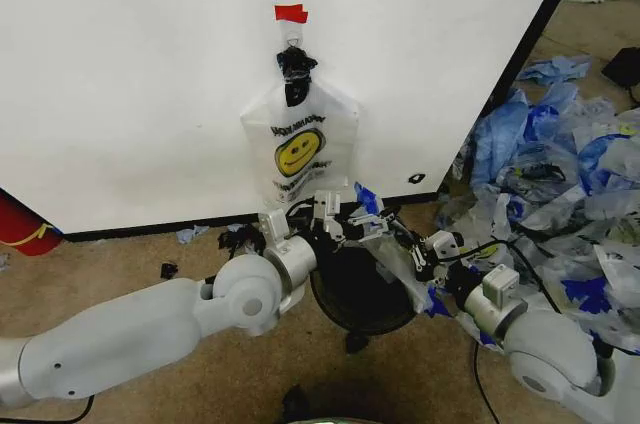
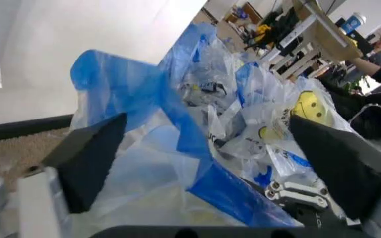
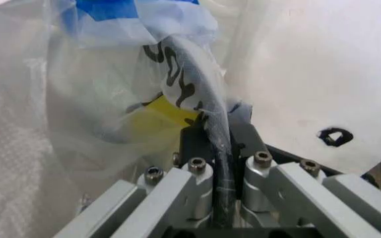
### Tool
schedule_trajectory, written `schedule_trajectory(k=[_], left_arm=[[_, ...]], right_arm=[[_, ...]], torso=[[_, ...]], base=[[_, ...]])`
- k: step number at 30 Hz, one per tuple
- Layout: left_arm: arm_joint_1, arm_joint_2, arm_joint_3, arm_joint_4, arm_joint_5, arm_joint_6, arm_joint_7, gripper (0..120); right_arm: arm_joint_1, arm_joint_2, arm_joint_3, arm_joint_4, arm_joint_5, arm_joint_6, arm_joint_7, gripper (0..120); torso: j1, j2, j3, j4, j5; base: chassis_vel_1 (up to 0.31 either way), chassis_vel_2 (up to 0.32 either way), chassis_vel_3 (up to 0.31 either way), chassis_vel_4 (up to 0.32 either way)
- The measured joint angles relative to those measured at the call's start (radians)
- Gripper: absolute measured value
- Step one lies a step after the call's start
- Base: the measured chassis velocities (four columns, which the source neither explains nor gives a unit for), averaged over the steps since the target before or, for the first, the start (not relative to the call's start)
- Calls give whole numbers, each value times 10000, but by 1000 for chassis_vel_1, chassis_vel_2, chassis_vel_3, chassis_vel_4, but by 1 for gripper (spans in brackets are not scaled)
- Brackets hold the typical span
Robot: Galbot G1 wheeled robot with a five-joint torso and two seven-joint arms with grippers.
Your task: Pick up the garbage bag from the wall and place it over the trash bin.
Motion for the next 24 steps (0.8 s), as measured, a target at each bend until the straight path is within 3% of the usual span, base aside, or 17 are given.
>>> schedule_trajectory(k=[8, 14, 24], left_arm=[[-103, -123, 125, 73, -42, -151, 13, 63], [-53, -23, 155, 213, 83, -327, 530, 41], [140, -11, -14, 286, 406, -447, 369, 8]], right_arm=[[117, 129, -154, -153, -95, 72, -49, 0], [113, 120, -196, -157, -129, 92, -86, 0], [117, 92, -160, -155, -73, 142, -48, 0]], torso=[[0, 0, 0, -1, 1], [0, 0, 0, -1, 0], [0, 0, 0, -2, 0]], base=[[0, 0, 0, 0], [0, 0, 0, 0], [0, 0, 0, 0]])
